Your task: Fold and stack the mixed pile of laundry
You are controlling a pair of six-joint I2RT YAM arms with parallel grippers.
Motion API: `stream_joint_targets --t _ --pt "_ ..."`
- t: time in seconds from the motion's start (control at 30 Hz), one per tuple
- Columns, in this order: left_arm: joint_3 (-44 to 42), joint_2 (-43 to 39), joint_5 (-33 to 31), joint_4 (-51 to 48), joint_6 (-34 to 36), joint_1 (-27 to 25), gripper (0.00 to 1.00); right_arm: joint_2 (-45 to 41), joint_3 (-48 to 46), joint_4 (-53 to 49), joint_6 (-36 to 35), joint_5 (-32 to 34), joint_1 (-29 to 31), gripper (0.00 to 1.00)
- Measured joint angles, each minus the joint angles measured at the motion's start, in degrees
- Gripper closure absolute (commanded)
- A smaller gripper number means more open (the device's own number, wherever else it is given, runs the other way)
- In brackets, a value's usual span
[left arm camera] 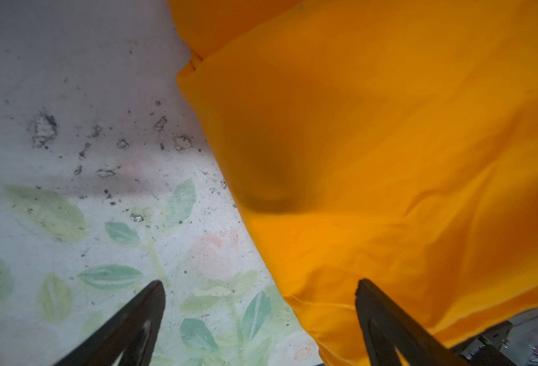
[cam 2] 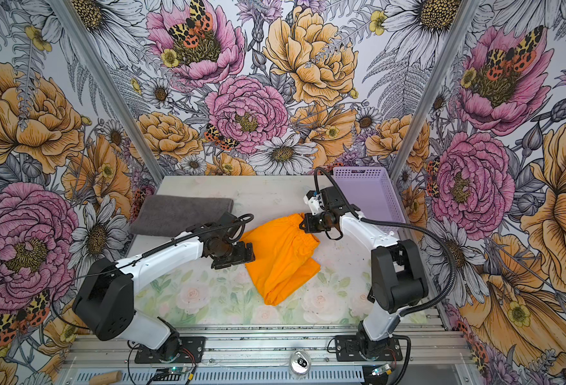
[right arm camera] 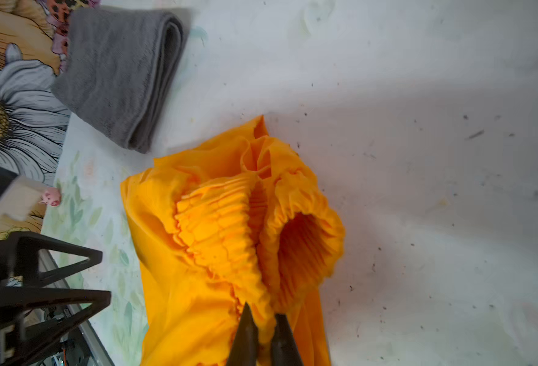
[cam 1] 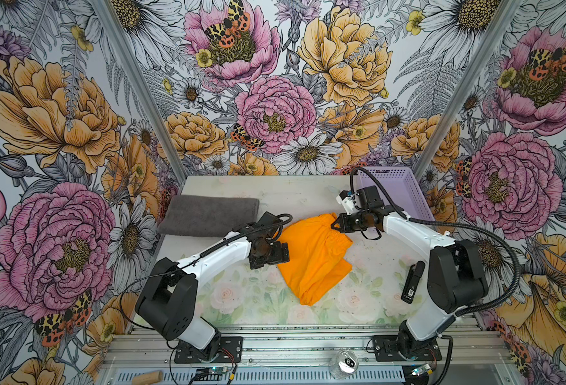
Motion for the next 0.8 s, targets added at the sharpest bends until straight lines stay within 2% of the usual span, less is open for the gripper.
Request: stream_joint_targets --t 0.23,0.27,0.33,0.4,0.5,0.67,0.8 --pt "-1.4 -0.7 0.1 0.0 0.0 0.5 0.05 3.3 -0.3 -0.9 -0.2 1.8 -0.9 1.0" --pt "-1.4 -0.7 0.1 0.0 0.0 0.5 0.05 3.5 -0.3 -0.9 -0.2 2.1 -1.0 0.98" --pt "-1.4 -0.7 0.2 0.0 0.1 0.6 0.05 4.2 -0.3 -0.8 -0.3 3.0 -1.0 0.77" --pt "-1.4 -0.7 0.2 0.0 0.2 0.6 0.05 4.8 -0.3 -0.9 -0.6 4.3 -1.0 0.63" --pt "-1.0 -0.6 0.2 -0.1 0.3 0.6 0.05 4.5 -0.2 -1.6 -0.8 6.7 -1.0 0.51" --pt "3.0 0.8 0.2 -0.5 2.2 0.9 0.05 -0.9 -0.4 -4.0 0.5 11.6 -0.7 0.47" --pt "10.7 4.8 -0.1 -1.3 6.2 1.6 0.05 -11.8 -3.4 -5.0 3.7 14.8 1.5 0.46"
